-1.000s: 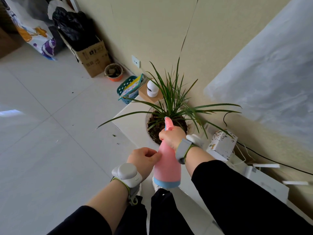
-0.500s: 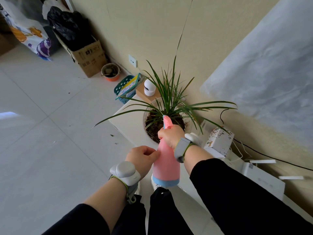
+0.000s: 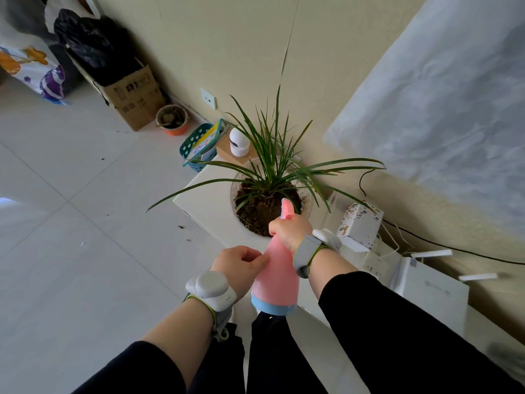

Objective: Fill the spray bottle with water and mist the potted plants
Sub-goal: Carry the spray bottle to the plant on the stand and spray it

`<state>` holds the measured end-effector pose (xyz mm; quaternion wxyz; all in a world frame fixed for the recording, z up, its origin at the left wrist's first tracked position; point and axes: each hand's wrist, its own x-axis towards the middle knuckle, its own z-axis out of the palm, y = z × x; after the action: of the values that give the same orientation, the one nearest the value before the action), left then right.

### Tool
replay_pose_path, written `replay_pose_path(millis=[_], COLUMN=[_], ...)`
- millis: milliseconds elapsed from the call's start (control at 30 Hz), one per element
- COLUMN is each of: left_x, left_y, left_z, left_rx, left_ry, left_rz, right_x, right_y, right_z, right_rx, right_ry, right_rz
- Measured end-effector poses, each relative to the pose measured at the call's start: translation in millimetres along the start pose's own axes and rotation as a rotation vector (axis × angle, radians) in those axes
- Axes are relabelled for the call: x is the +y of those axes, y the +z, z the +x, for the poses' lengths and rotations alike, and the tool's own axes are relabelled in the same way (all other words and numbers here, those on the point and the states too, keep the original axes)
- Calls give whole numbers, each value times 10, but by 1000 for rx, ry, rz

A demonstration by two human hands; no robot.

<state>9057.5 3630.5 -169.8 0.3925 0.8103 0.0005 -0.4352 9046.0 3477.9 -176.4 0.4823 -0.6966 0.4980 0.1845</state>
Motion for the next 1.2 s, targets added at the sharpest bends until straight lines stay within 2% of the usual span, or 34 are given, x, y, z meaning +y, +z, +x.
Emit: replay_pose_path(millis=[467, 833, 1200], left_x=[-5, -50, -112], left_y=[203, 293, 248], left_z=[155, 244, 259], left_rx=[-72, -87, -98], left_ry=[36, 49, 25], left_rz=[88, 101, 74], right_x=[308, 409, 359], right_y=[-56, -82, -29], right_z=[103, 151, 139], right_rx=[154, 140, 134], right_ry=[105, 197, 184], right_rz=[56, 57, 37])
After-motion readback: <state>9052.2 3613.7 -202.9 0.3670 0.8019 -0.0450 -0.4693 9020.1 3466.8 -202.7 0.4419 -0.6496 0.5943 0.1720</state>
